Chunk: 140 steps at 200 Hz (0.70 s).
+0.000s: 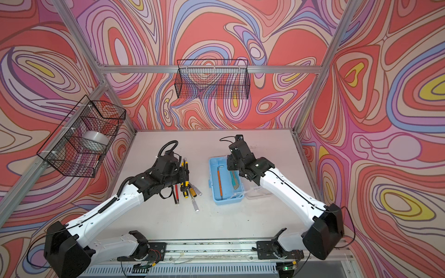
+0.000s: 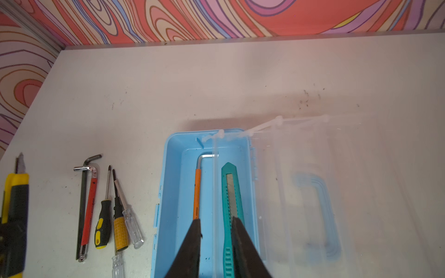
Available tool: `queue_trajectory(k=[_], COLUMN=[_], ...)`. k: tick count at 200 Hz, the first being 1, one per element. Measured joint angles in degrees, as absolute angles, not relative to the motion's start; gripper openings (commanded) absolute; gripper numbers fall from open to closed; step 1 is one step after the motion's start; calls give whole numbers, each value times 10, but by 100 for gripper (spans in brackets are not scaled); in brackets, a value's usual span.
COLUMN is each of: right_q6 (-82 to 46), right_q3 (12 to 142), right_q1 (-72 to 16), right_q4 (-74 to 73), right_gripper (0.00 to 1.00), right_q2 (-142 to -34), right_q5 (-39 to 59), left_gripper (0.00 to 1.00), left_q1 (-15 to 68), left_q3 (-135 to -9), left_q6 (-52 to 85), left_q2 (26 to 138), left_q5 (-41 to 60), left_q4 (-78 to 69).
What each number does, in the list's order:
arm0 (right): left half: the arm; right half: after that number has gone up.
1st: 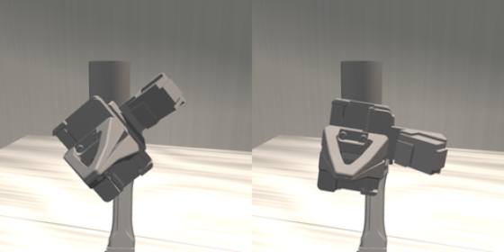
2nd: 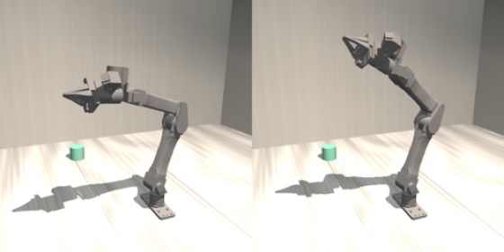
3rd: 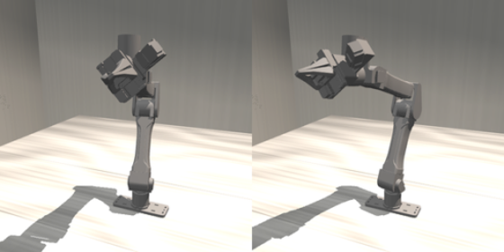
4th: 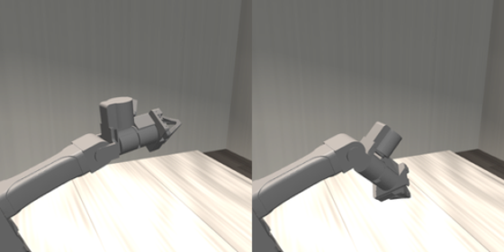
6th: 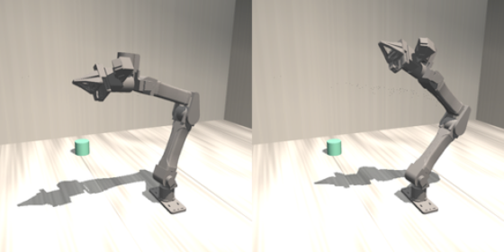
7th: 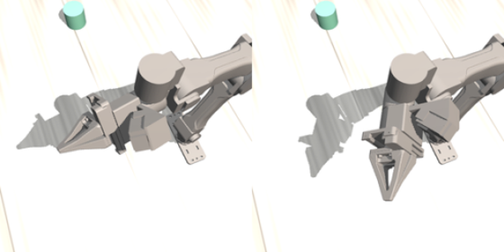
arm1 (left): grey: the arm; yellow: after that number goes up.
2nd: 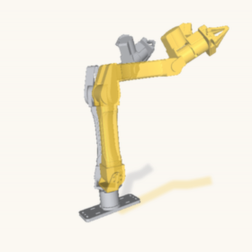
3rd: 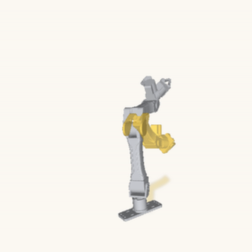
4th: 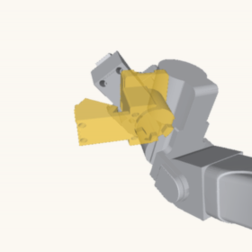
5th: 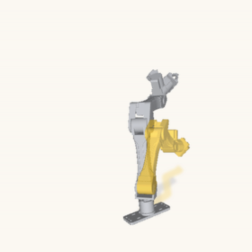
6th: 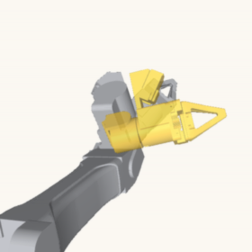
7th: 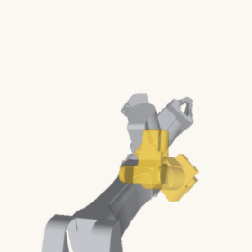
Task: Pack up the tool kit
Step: 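Lower the yellow-black knife into the box with the left gripper while the right rises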
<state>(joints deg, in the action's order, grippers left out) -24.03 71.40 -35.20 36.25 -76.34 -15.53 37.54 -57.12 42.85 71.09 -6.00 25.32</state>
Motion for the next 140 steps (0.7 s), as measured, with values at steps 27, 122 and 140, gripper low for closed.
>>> queue_trajectory(k=[27, 122, 140], right_q6=[-237, -236, -236], right_q3=[714, 710, 704], right_q1=[-349, -348, -348], right_q4=[383, 421, 423], right_gripper=[25, 25, 25], right_q2=[-721, -665, -658], right_q5=[-186, -215, -217], left_gripper=[25, 27, 28], left_q1=[452, 520, 526], left_q3=[-655, -879, -894], left_q6=[438, 486, 508], left_q2=[816, 1089, 1114], left_q5=[-53, -11, -7], left_q4=[217, 132, 123])
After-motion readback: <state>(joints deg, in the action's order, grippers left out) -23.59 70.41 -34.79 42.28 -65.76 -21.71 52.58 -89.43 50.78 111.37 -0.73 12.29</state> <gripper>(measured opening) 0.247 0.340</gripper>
